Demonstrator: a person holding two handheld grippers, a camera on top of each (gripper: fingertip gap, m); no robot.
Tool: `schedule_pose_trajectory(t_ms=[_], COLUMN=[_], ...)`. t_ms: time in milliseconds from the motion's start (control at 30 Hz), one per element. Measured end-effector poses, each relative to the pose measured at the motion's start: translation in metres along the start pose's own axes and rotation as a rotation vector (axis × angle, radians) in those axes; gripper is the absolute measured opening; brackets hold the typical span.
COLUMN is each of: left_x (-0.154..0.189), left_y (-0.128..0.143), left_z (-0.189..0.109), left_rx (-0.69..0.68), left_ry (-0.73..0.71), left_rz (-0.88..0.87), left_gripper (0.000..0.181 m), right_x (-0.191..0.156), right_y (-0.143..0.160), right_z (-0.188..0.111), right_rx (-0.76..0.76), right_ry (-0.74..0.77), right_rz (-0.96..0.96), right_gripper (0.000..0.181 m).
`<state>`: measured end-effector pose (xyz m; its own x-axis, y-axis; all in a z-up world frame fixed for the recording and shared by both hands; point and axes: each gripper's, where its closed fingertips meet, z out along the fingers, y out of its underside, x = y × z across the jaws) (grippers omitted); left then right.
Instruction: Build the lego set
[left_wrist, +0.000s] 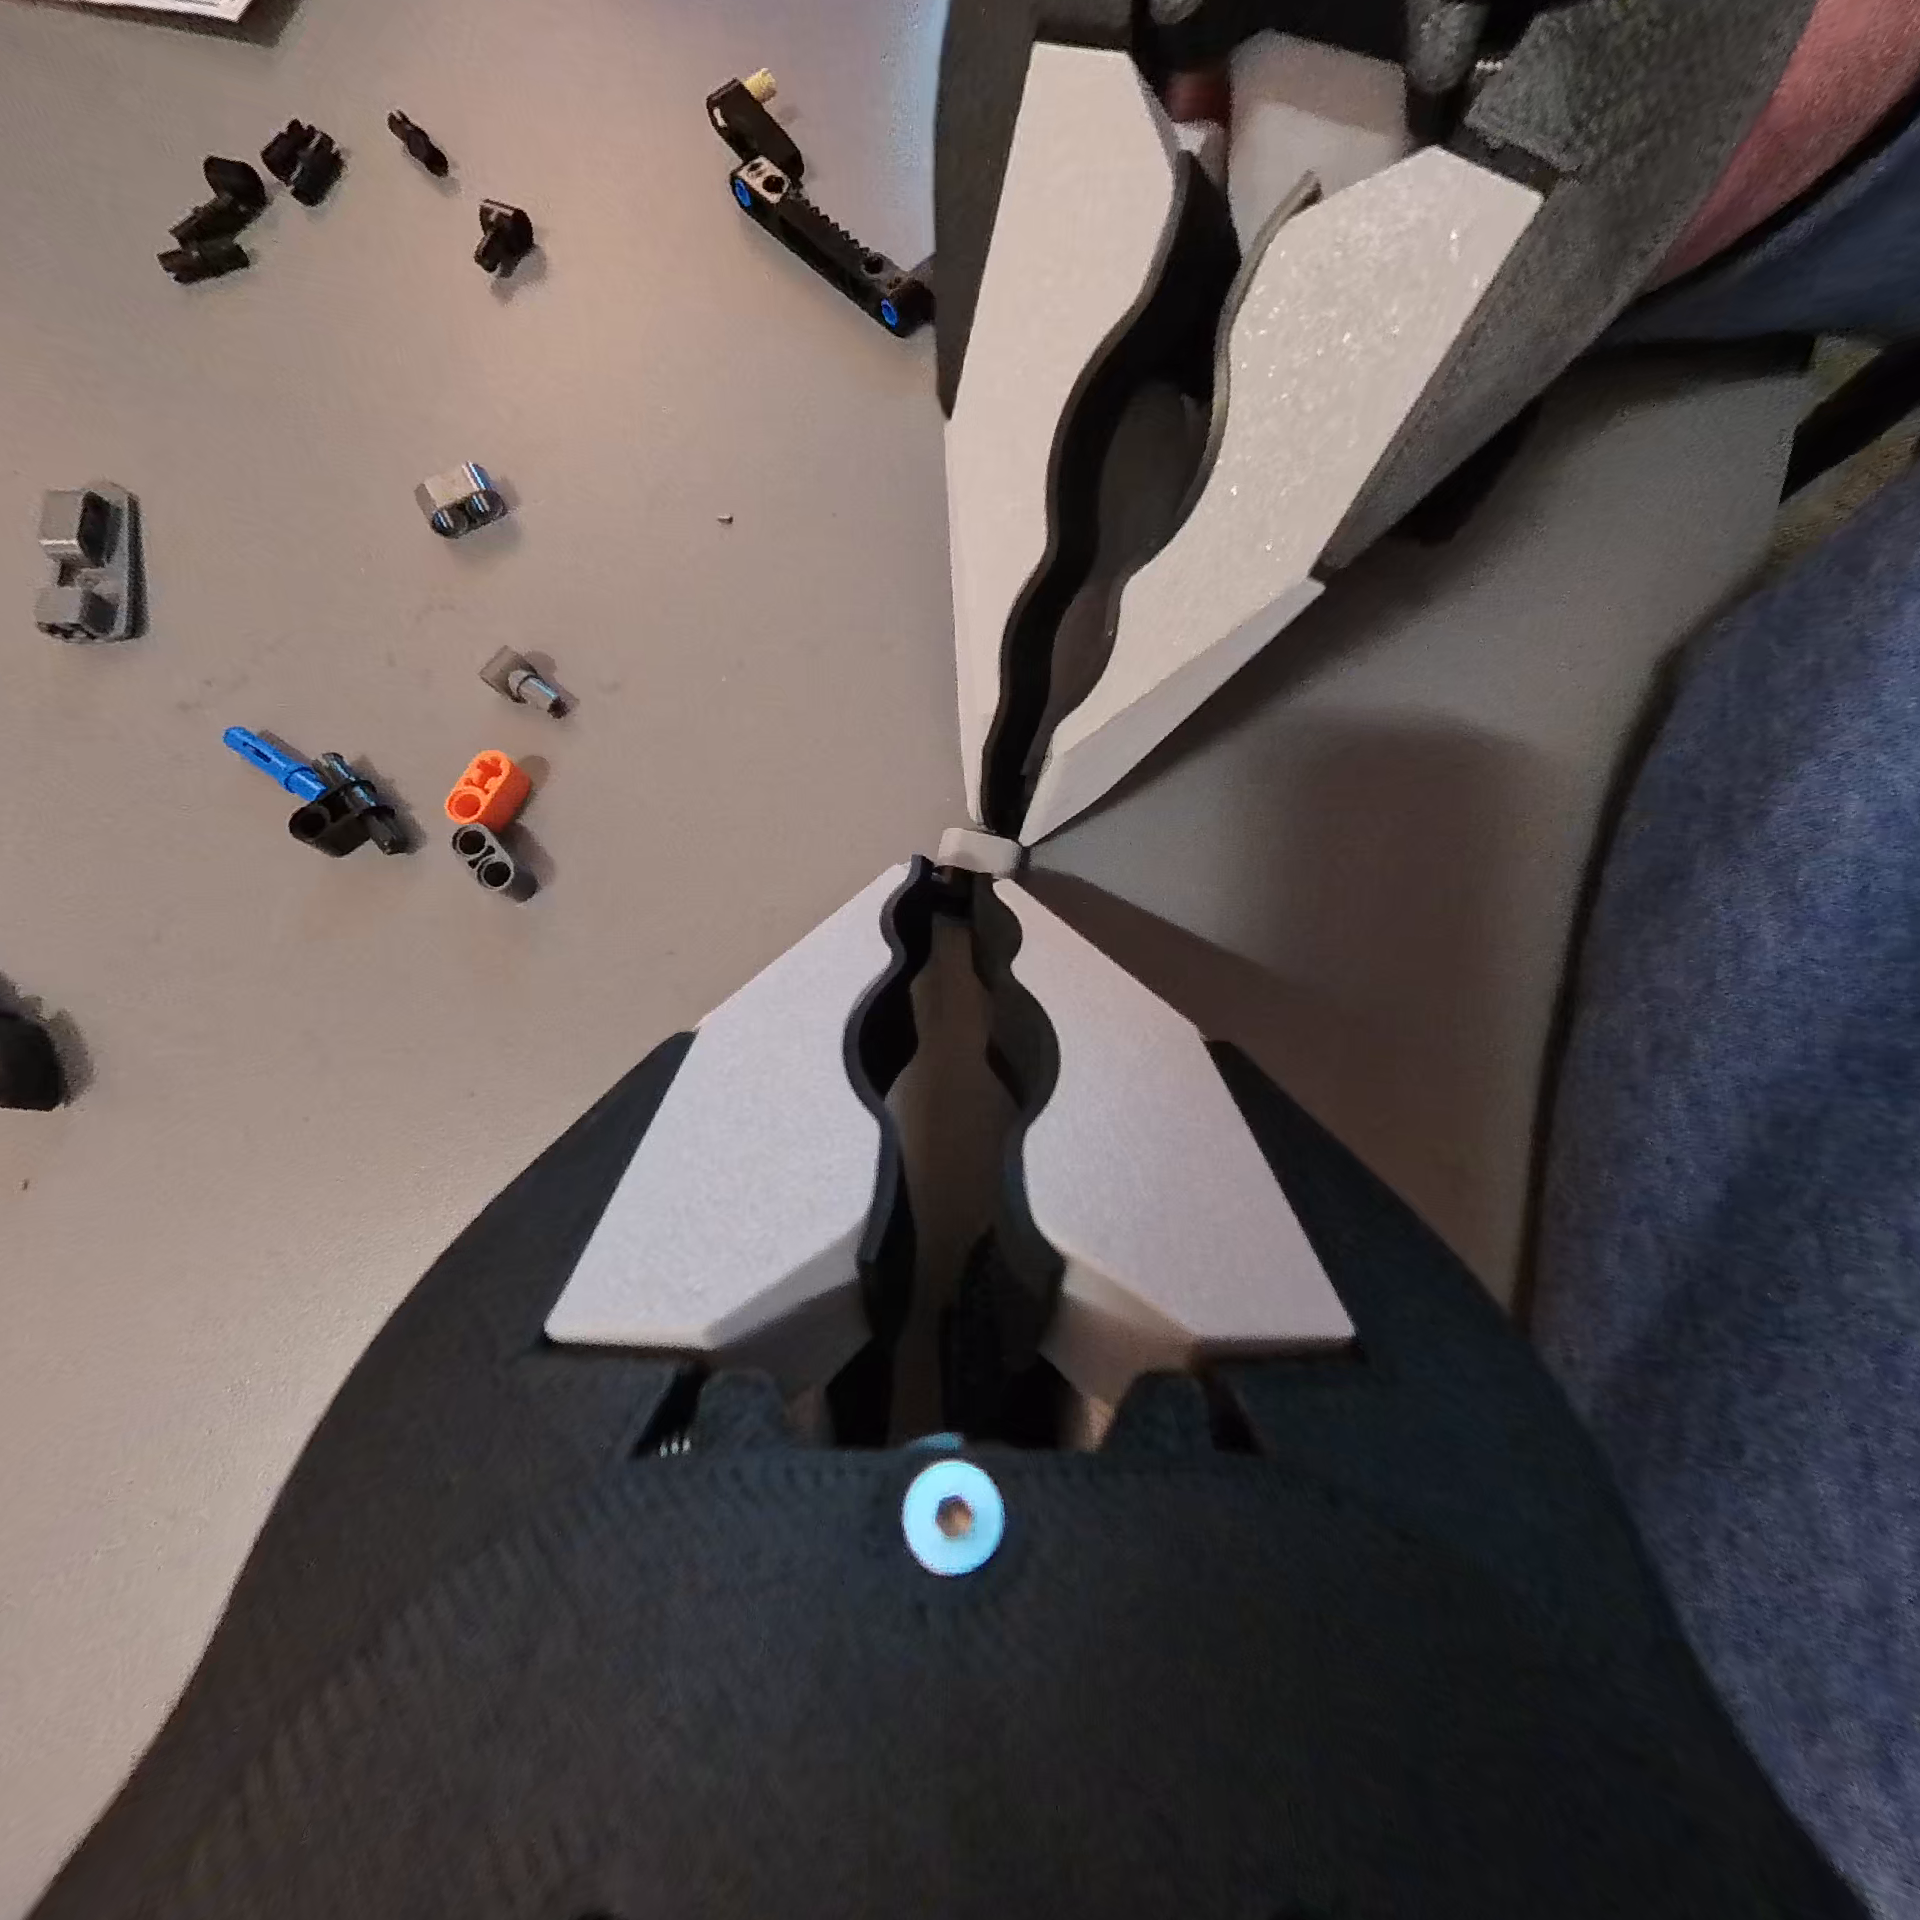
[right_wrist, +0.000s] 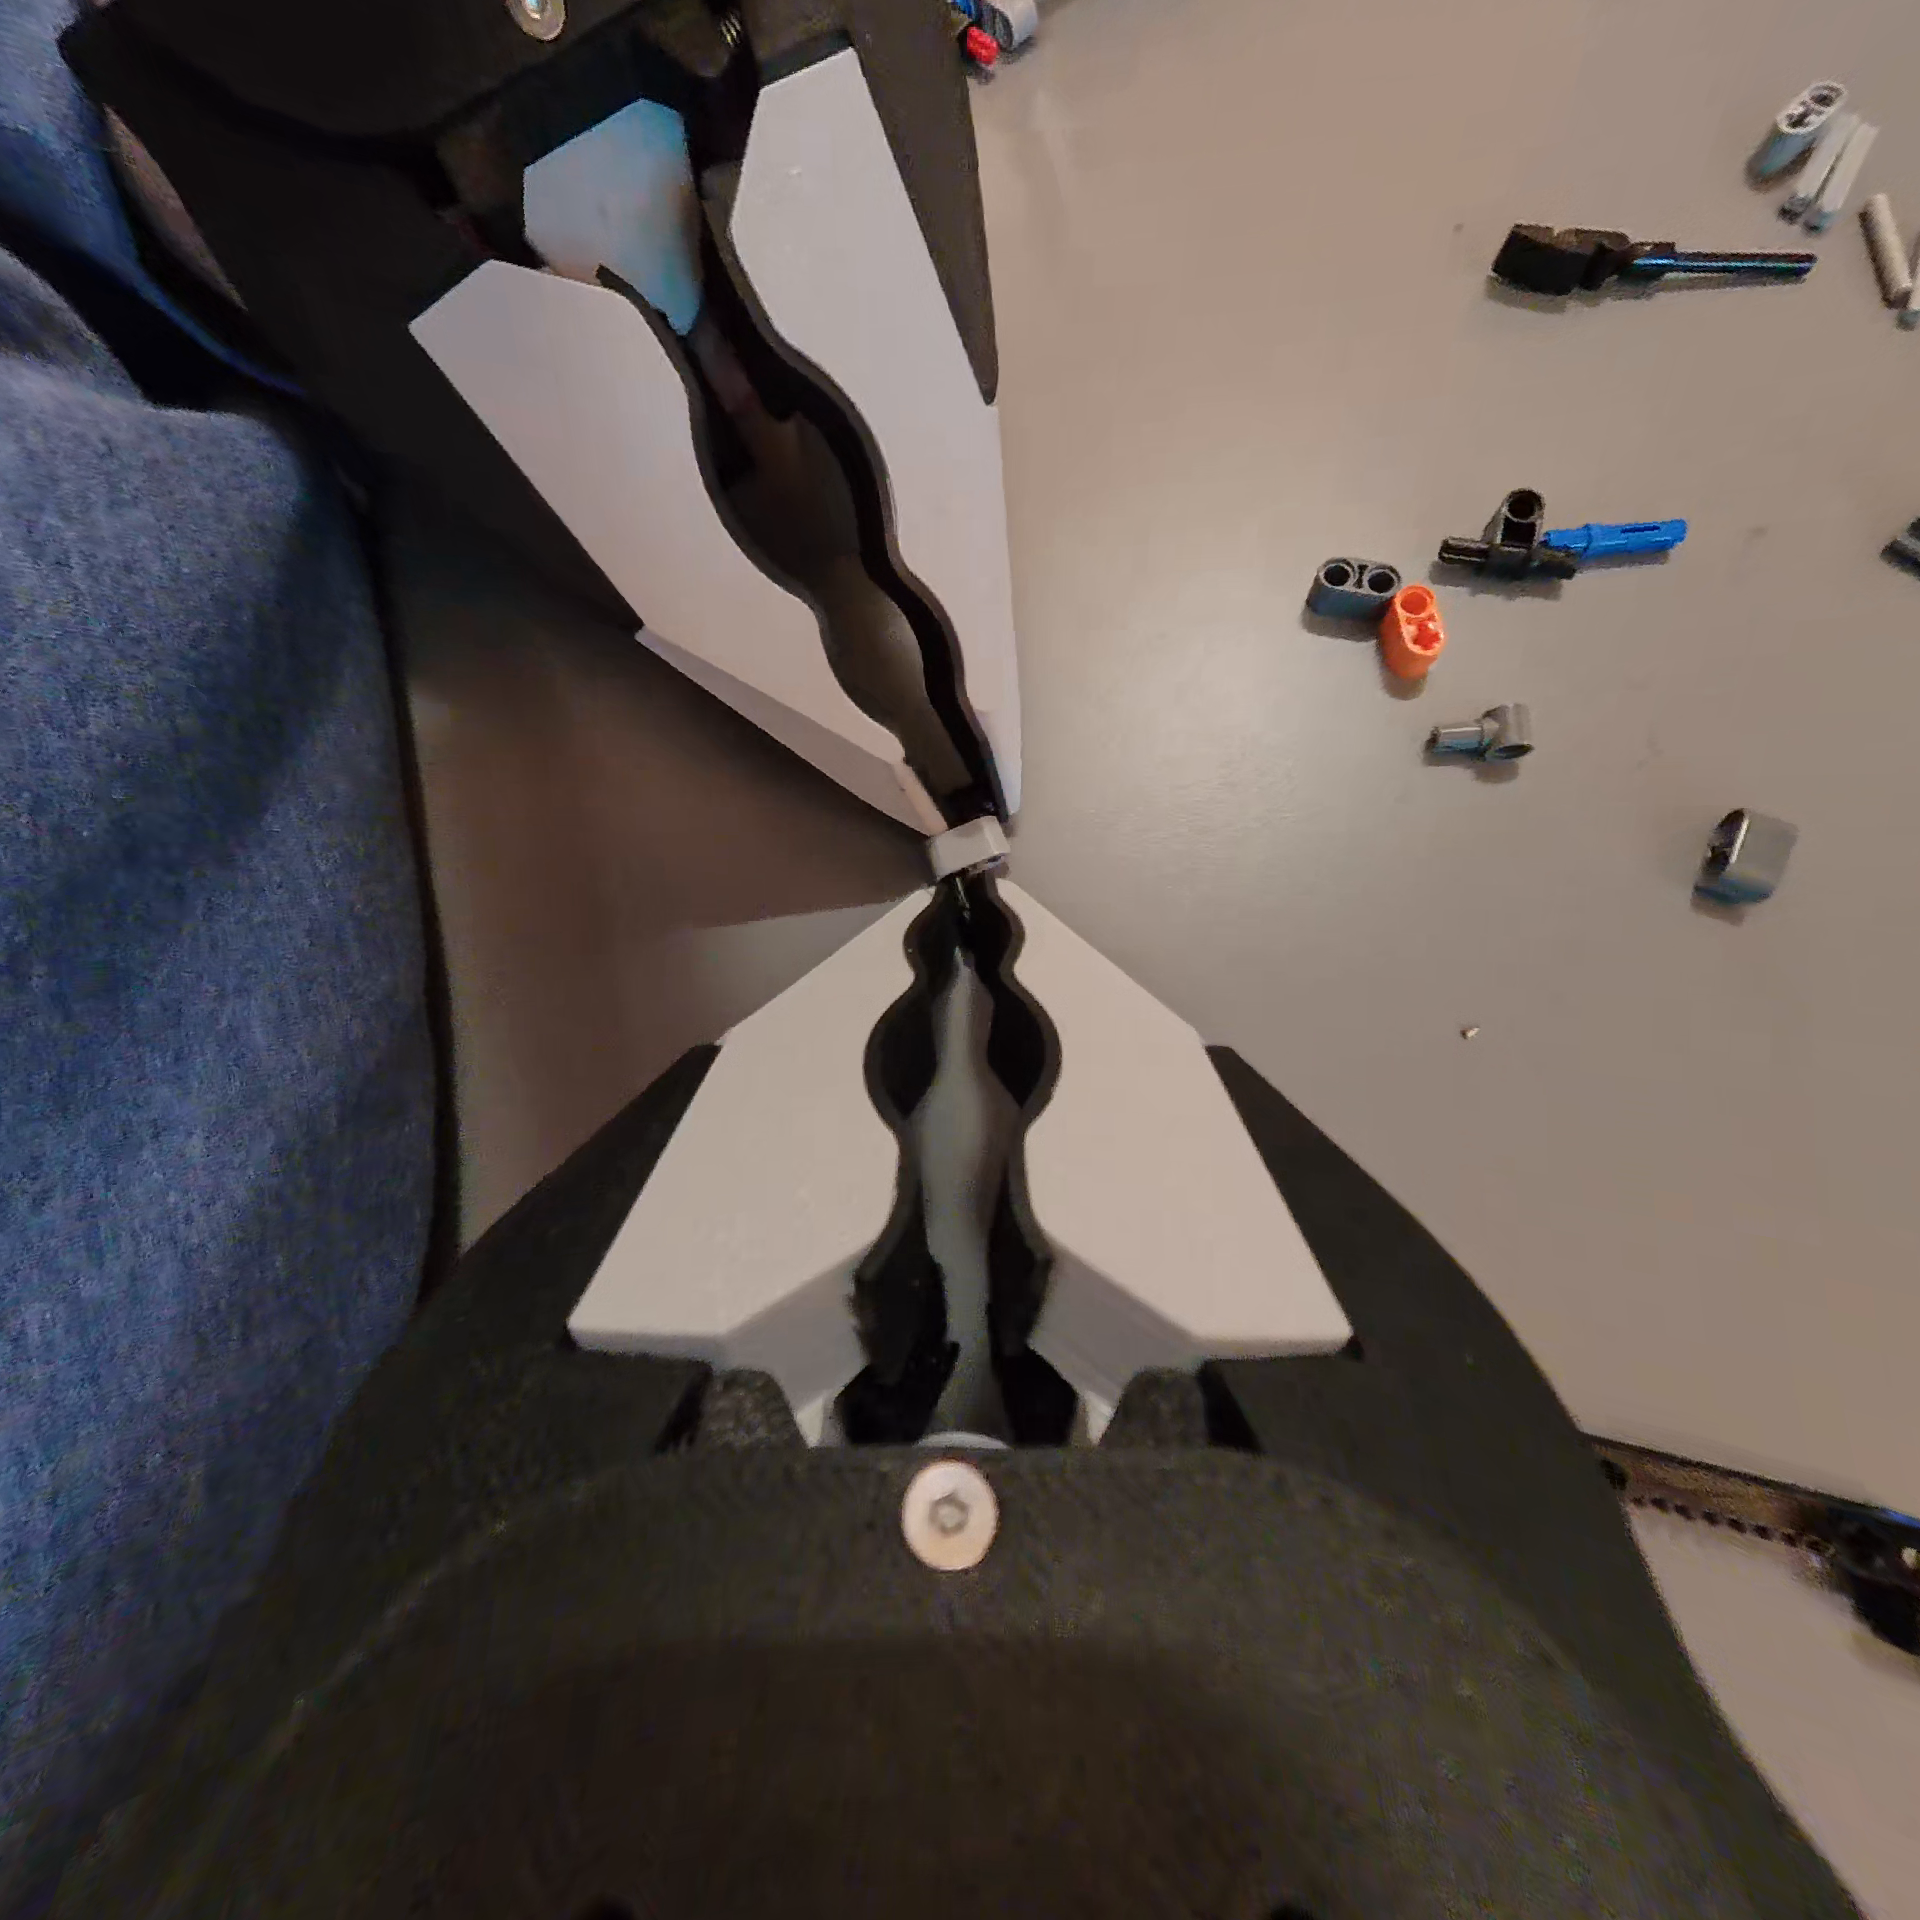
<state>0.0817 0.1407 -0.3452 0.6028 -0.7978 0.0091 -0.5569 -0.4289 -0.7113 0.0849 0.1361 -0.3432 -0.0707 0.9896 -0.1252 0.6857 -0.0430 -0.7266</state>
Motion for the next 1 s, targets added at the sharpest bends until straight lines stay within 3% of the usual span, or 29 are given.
schedule_pose_trajectory(t_ms=[400, 633, 1000], left_x=[-0.001, -0.004, -0.001], left_y=[0.001, 0.0, -0.001], left_z=[0.0, 0.001, 0.001], left_rx=[0.001, 0.0, 0.002], left_ry=[0.023, 0.034, 0.063], left_rz=[-0.009, -0.002, 0.002], left_gripper=[0.005, 0.006, 0.006], right_x=[0.0, 0.002, 0.012], right_y=[-0.001, -0.005, 0.004], right_z=[0.001, -0.005, -0.015], right_rx=[-0.001, 0.047, 0.003], right_ry=[-0.08, -0.088, -0.051], right_rz=[0.009, 0.004, -0.088], right_gripper=[0.0, 0.012, 0.015])
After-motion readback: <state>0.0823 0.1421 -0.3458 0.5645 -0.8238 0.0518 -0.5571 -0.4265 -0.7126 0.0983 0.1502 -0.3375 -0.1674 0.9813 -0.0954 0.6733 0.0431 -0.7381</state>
